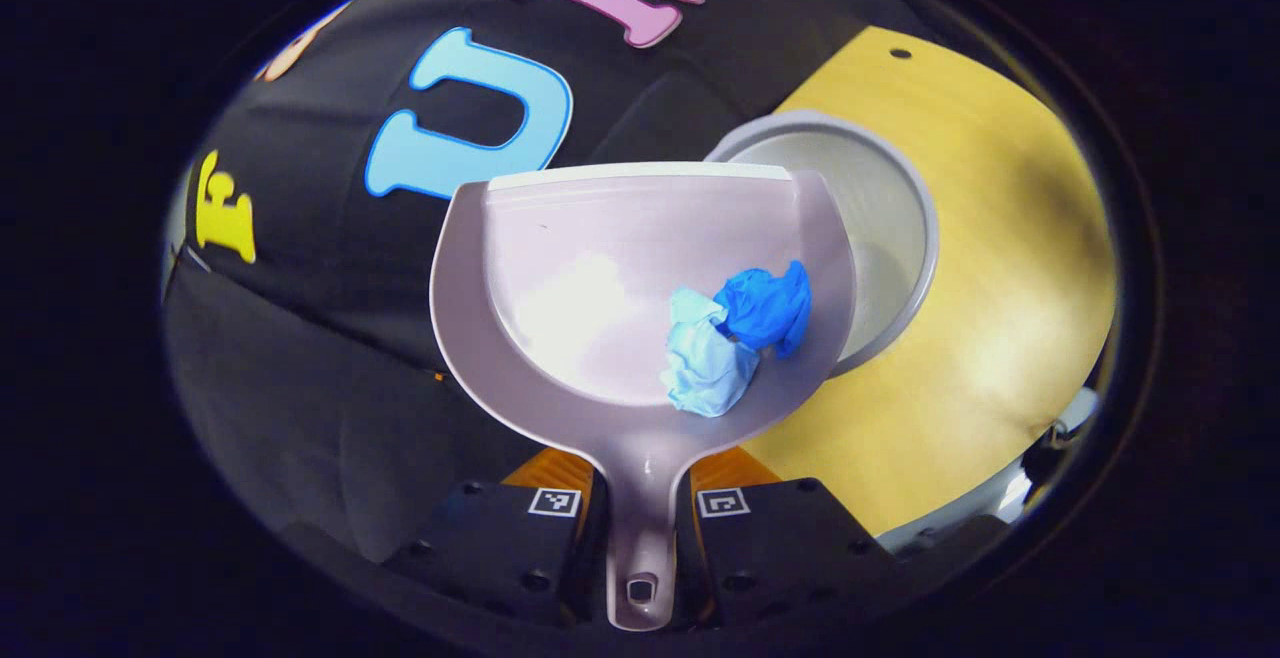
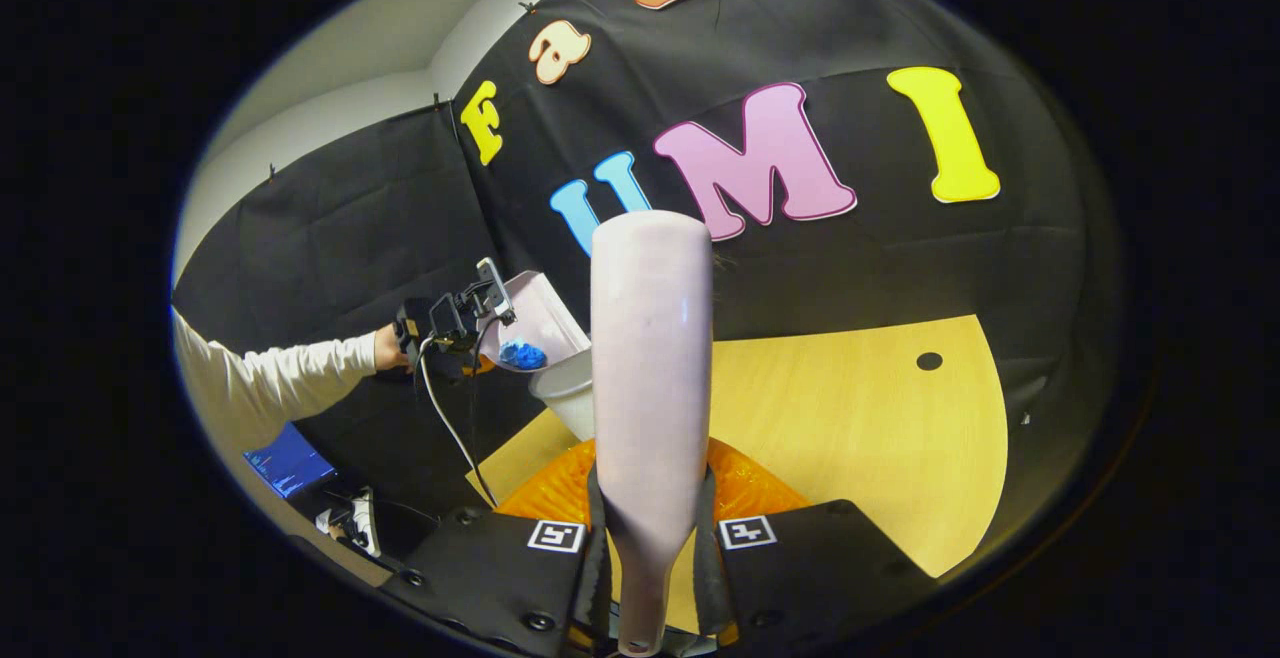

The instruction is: Pick up the small broom and dustpan from the desktop, sweep the trash into the dustpan with the broom, and then empty the trash into the garbage bin.

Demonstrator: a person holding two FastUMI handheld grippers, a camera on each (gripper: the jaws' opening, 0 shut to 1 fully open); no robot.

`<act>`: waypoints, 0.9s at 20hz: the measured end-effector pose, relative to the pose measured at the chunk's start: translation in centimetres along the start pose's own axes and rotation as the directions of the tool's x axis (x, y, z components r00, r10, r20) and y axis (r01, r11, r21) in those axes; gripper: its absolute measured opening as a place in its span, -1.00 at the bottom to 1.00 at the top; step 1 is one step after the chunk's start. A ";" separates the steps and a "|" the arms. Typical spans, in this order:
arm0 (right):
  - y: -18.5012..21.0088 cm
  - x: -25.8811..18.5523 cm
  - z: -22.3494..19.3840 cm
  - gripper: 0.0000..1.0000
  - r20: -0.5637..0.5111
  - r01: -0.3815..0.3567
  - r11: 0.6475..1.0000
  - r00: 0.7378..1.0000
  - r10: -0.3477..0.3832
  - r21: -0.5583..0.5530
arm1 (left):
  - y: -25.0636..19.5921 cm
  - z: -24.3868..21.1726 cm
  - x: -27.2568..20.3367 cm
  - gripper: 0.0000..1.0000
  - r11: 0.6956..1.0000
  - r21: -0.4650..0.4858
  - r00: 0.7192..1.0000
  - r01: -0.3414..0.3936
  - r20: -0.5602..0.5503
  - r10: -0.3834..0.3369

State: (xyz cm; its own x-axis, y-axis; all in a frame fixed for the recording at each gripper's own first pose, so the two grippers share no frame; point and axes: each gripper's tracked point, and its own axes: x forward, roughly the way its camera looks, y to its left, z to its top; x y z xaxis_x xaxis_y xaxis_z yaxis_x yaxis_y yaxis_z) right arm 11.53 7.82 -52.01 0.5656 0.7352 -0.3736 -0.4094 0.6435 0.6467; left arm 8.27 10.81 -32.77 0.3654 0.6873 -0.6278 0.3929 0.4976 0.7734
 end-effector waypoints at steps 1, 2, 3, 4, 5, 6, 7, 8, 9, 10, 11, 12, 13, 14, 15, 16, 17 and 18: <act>-0.2 0.0 -0.3 -0.31 -0.009 0.000 1.000 1.000 0.000 0.011 | 0.4 0.2 -0.5 -0.48 0.995 0.087 0.999 -0.043 -0.021 0.045; -0.3 0.0 -0.5 -0.31 -0.014 0.004 1.000 1.000 -0.004 0.021 | 0.7 0.3 -0.7 -0.48 0.981 0.172 0.995 -0.089 -0.031 0.095; -0.5 -0.1 -0.8 -0.31 -0.019 0.008 1.000 1.000 -0.008 0.026 | 1.0 0.5 -0.9 -0.46 0.956 0.260 0.989 -0.134 -0.034 0.147; -0.7 0.0 -0.9 -0.31 -0.023 0.016 1.000 1.000 -0.015 0.027 | 1.3 0.8 -1.1 -0.48 0.931 0.325 0.982 -0.167 -0.030 0.186; -0.9 0.1 -1.2 -0.31 -0.031 0.020 0.999 0.999 -0.019 0.025 | 1.8 1.2 -1.5 -0.46 0.891 0.400 0.971 -0.213 -0.014 0.238; -1.1 0.1 -1.5 -0.31 -0.042 0.024 0.999 0.999 -0.023 0.024 | 2.3 1.7 -1.6 -0.48 0.840 0.473 0.954 -0.267 0.008 0.299; -1.2 0.2 -1.8 -0.31 -0.054 0.028 0.999 0.998 -0.027 0.018 | 2.8 2.3 -1.9 -0.48 0.780 0.540 0.932 -0.318 0.028 0.360; -1.5 0.4 -2.0 -0.31 -0.063 0.039 0.999 0.997 -0.038 0.007 | 3.1 2.6 -2.0 -0.48 0.717 0.597 0.912 -0.359 0.060 0.406; -1.6 0.5 -2.2 -0.31 -0.070 0.043 0.999 0.997 -0.043 -0.005 | 3.2 2.5 -1.9 -0.48 0.662 0.636 0.893 -0.396 0.101 0.438; -1.5 0.5 -2.3 -0.31 -0.075 0.045 0.999 0.996 -0.046 -0.013 | 3.7 2.3 -1.8 -0.48 0.623 0.653 0.876 -0.431 0.137 0.462; -1.4 0.6 -2.4 -0.31 -0.078 0.044 0.999 0.996 -0.045 -0.017 | 3.9 1.9 -1.4 -0.48 0.613 0.648 0.868 -0.452 0.162 0.469; -1.4 0.6 -2.5 -0.31 -0.080 0.042 0.999 0.996 -0.044 -0.020 | 4.2 1.9 -1.1 -0.48 0.642 0.617 0.874 -0.456 0.174 0.454; -1.3 0.6 -2.5 -0.31 -0.083 0.043 0.999 0.996 -0.045 -0.023 | 4.0 1.7 -0.9 -0.48 0.701 0.561 0.890 -0.439 0.164 0.426; -1.3 0.7 -2.5 -0.31 -0.085 0.045 0.999 0.995 -0.047 -0.028 | 3.8 1.6 -1.2 -0.48 0.770 0.491 0.910 -0.408 0.152 0.386; -1.3 0.7 -2.3 -0.31 -0.085 0.046 0.998 0.995 -0.049 -0.033 | 3.4 1.7 -1.7 -0.48 0.834 0.404 0.927 -0.375 0.160 0.339; -1.3 0.6 -2.1 -0.31 -0.083 0.049 0.998 0.995 -0.052 -0.039 | 2.4 2.0 -2.6 -0.48 0.892 0.303 0.939 -0.337 0.176 0.295; -1.4 0.6 -1.7 -0.31 -0.077 0.055 0.998 0.995 -0.058 -0.044 | 1.7 3.1 -3.3 -0.48 0.928 0.206 0.940 -0.309 0.211 0.267; -1.5 0.6 -1.3 -0.31 -0.070 0.058 0.997 0.996 -0.061 -0.048 | 1.0 4.2 -4.0 -0.48 0.955 0.109 0.938 -0.275 0.247 0.242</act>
State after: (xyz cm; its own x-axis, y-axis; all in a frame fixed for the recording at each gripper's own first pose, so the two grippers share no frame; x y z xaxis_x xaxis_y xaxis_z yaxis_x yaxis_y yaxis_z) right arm 11.62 7.59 -54.06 0.5382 0.7077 -0.4576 -0.4099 0.6942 0.5916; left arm 10.75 6.37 -29.87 0.6465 0.6343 -0.4238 0.3667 0.2288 0.9018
